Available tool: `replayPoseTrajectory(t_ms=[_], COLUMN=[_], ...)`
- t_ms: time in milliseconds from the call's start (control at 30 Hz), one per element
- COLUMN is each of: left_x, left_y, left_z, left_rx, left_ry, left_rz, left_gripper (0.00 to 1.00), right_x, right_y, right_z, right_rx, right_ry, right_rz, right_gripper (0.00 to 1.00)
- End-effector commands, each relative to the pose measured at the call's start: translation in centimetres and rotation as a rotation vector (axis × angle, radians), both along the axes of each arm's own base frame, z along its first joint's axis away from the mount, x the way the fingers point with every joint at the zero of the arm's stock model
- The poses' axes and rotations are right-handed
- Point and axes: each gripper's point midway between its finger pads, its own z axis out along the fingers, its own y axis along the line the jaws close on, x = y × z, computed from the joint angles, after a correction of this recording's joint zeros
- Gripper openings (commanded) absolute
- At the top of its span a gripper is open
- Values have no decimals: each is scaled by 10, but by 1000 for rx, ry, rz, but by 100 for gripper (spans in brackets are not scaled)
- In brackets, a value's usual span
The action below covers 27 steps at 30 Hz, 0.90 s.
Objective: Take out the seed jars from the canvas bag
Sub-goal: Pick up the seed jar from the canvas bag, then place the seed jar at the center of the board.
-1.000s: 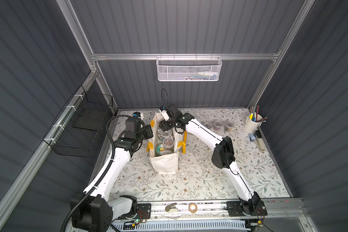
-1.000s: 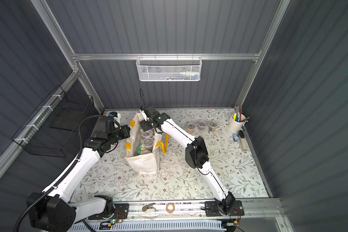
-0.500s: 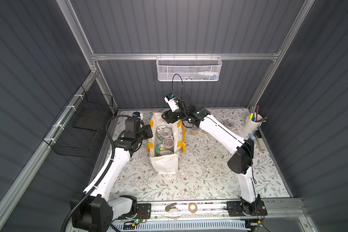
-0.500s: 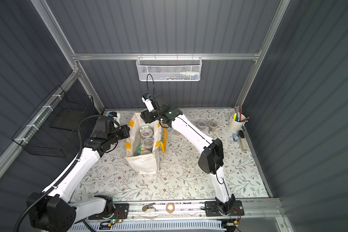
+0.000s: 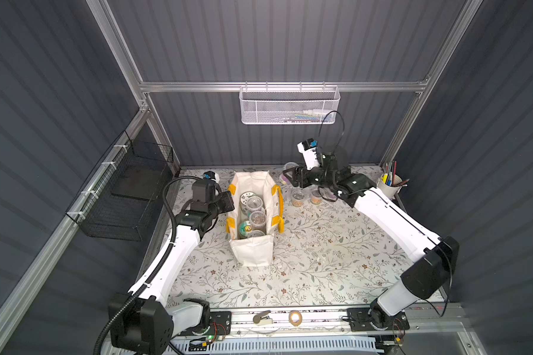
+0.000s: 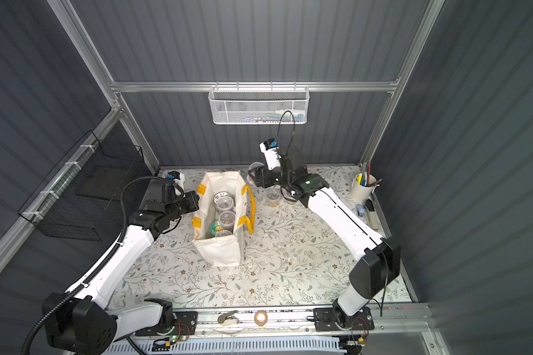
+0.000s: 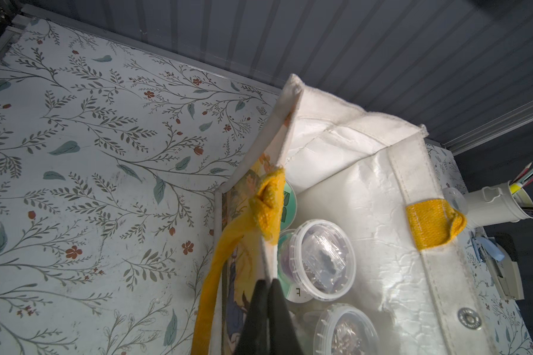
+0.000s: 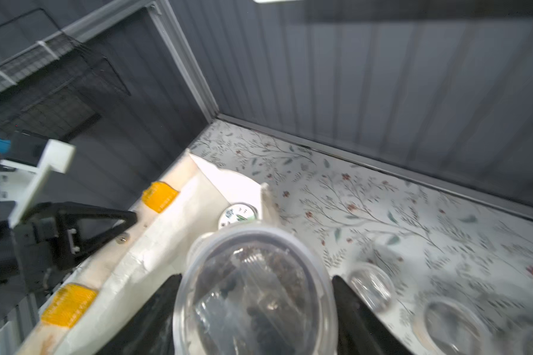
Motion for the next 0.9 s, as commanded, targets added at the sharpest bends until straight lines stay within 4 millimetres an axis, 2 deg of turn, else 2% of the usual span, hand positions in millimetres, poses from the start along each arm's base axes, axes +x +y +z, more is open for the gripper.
replayPoseTrajectory(t_ms=[0, 200, 300, 467, 633, 867], left_x=[2, 2, 3, 4, 4, 5], left_y=[0, 0, -1, -2, -2, -2], left_z=[-4, -6, -8, -11, -13, -16], left_rx=[13, 15, 15, 14, 13, 16], left_ry=[10, 11, 14, 20, 20, 27], left_rz=[-7, -10, -14, -18, -17, -14], left_gripper=[0, 0, 0, 0, 0, 0], right_x=[12, 14, 11, 8, 11, 21], right_y=[-54, -158, -201, -253, -284, -301], right_z=[-35, -123, -158, -198, -228, -244], right_rx=[-26, -101, -138, -244, -305, -337], right_ry=[54, 216, 291, 367, 443, 486], right_rz=[-167, -466, -596, -746, -823, -864], right_gripper=[70, 70, 70, 71, 72, 74])
